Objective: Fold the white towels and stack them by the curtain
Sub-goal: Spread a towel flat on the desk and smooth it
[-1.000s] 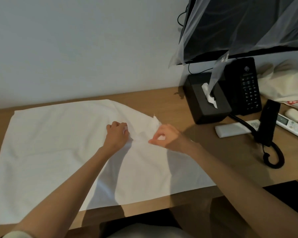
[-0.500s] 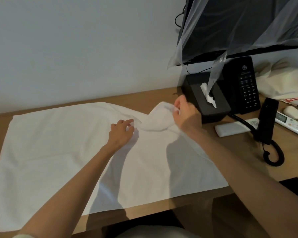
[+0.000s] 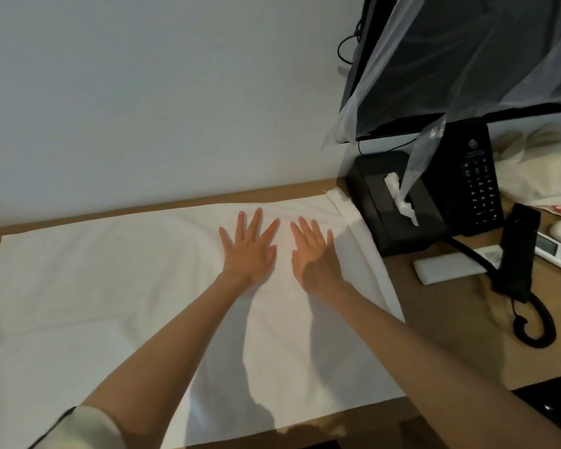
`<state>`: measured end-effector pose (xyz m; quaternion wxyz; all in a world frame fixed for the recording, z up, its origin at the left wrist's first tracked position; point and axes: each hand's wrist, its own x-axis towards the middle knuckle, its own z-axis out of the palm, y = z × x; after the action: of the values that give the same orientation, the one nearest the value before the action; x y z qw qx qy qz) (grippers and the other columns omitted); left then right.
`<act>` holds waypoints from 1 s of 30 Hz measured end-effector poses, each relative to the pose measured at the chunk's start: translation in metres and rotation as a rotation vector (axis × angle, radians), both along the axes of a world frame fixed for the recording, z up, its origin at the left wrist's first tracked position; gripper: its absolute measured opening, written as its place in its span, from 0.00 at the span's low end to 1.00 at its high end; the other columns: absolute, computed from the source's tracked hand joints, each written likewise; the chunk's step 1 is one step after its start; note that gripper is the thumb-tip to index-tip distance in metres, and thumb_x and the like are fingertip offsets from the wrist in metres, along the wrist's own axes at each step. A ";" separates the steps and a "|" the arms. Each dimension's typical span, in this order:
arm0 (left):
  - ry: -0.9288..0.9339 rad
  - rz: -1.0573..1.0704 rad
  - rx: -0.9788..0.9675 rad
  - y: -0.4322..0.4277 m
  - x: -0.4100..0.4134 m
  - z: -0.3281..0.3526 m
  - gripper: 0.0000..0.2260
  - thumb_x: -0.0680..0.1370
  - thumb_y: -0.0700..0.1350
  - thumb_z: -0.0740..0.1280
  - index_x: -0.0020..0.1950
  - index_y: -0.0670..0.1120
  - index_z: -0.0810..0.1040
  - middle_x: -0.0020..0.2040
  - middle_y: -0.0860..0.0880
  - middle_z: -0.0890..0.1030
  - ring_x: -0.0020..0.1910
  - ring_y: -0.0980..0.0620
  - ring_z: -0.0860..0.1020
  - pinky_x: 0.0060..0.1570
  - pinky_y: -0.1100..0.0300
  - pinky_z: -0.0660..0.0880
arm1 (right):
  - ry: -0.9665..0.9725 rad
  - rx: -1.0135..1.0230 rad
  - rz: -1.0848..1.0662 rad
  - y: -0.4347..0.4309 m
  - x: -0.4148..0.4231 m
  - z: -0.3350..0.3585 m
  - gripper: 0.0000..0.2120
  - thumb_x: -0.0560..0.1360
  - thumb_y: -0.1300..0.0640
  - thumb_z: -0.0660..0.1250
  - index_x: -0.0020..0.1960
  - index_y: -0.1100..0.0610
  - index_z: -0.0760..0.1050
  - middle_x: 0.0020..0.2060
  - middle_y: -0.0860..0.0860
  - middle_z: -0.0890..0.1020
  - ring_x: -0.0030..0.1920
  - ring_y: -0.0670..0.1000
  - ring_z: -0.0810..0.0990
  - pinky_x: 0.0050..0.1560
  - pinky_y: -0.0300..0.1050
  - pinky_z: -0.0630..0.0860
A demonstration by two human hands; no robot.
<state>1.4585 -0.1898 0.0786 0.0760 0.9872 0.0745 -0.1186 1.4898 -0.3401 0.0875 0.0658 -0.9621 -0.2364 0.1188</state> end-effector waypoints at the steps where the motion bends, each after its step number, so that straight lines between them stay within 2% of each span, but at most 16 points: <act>1: 0.001 0.041 0.002 0.002 0.003 -0.004 0.24 0.81 0.59 0.43 0.77 0.61 0.41 0.78 0.51 0.36 0.76 0.42 0.35 0.69 0.33 0.39 | -0.005 -0.039 0.001 0.001 0.003 -0.009 0.27 0.83 0.49 0.47 0.78 0.49 0.41 0.78 0.50 0.41 0.77 0.54 0.39 0.73 0.58 0.35; 3: -0.003 0.099 0.004 0.014 0.005 -0.010 0.25 0.79 0.65 0.41 0.75 0.65 0.41 0.78 0.52 0.35 0.75 0.40 0.34 0.68 0.33 0.36 | -0.004 -0.037 0.017 -0.004 0.020 -0.020 0.26 0.81 0.41 0.44 0.77 0.41 0.39 0.77 0.48 0.38 0.76 0.54 0.35 0.70 0.60 0.30; 5: -0.029 0.129 0.028 0.030 0.004 -0.014 0.26 0.77 0.67 0.40 0.75 0.67 0.41 0.78 0.52 0.37 0.75 0.40 0.35 0.67 0.33 0.35 | -0.017 -0.022 0.031 -0.012 0.043 -0.025 0.27 0.79 0.36 0.45 0.76 0.37 0.41 0.77 0.47 0.39 0.76 0.55 0.35 0.69 0.59 0.28; 9: -0.080 0.257 0.078 0.062 -0.004 -0.020 0.26 0.77 0.68 0.41 0.75 0.67 0.42 0.79 0.52 0.40 0.76 0.41 0.38 0.69 0.34 0.36 | -0.072 -0.014 -0.072 -0.024 0.071 -0.029 0.31 0.76 0.31 0.42 0.76 0.37 0.41 0.78 0.52 0.41 0.77 0.55 0.40 0.71 0.52 0.30; 13: -0.076 0.351 0.101 0.085 -0.008 -0.020 0.27 0.77 0.68 0.41 0.75 0.65 0.42 0.78 0.49 0.39 0.76 0.42 0.38 0.70 0.37 0.36 | -0.092 0.035 -0.195 -0.015 0.072 -0.032 0.32 0.77 0.33 0.44 0.77 0.42 0.42 0.77 0.57 0.46 0.77 0.55 0.43 0.72 0.48 0.32; 17: -0.072 0.366 -0.004 0.086 -0.007 -0.013 0.26 0.80 0.62 0.42 0.77 0.60 0.42 0.78 0.50 0.38 0.77 0.45 0.37 0.71 0.39 0.35 | -0.074 0.011 -0.260 0.007 0.072 -0.020 0.29 0.81 0.42 0.47 0.78 0.51 0.45 0.77 0.59 0.48 0.77 0.57 0.45 0.75 0.53 0.38; 19: -0.159 0.345 -0.070 0.076 -0.009 -0.007 0.24 0.82 0.56 0.44 0.78 0.55 0.45 0.79 0.50 0.41 0.77 0.48 0.40 0.72 0.40 0.36 | -0.054 0.069 -0.208 0.029 0.061 -0.012 0.27 0.82 0.49 0.50 0.78 0.54 0.46 0.78 0.56 0.47 0.77 0.55 0.44 0.75 0.55 0.41; 21: -0.241 0.291 -0.057 0.062 -0.016 -0.005 0.24 0.83 0.53 0.44 0.79 0.51 0.45 0.79 0.51 0.44 0.77 0.49 0.42 0.73 0.44 0.37 | -0.010 0.172 -0.131 0.055 0.042 -0.008 0.26 0.82 0.53 0.50 0.78 0.54 0.47 0.78 0.53 0.48 0.77 0.54 0.43 0.74 0.53 0.41; 25: -0.189 0.371 -0.045 0.066 -0.036 -0.014 0.25 0.83 0.53 0.42 0.78 0.50 0.41 0.79 0.50 0.40 0.77 0.49 0.39 0.74 0.47 0.37 | 0.062 0.203 -0.020 0.102 0.003 -0.013 0.28 0.81 0.59 0.52 0.78 0.51 0.46 0.78 0.51 0.45 0.77 0.54 0.41 0.74 0.53 0.38; 27: -0.158 0.396 0.013 0.085 -0.047 -0.019 0.25 0.82 0.56 0.41 0.78 0.53 0.39 0.78 0.49 0.38 0.77 0.48 0.37 0.73 0.46 0.34 | 0.057 0.178 0.004 0.123 -0.011 -0.019 0.28 0.81 0.57 0.51 0.78 0.49 0.45 0.78 0.50 0.44 0.77 0.54 0.40 0.74 0.55 0.37; 30: -0.154 0.395 0.076 0.120 -0.065 -0.023 0.24 0.81 0.58 0.40 0.77 0.59 0.39 0.78 0.51 0.38 0.77 0.50 0.37 0.71 0.46 0.32 | -0.033 0.156 -0.001 0.146 -0.024 -0.028 0.24 0.83 0.48 0.46 0.77 0.43 0.46 0.78 0.49 0.46 0.77 0.55 0.41 0.73 0.58 0.35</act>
<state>1.3939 -0.0697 0.0556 0.0660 0.9617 0.2649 -0.0228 1.4657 -0.1946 0.0599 0.1367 -0.9560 -0.2456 0.0840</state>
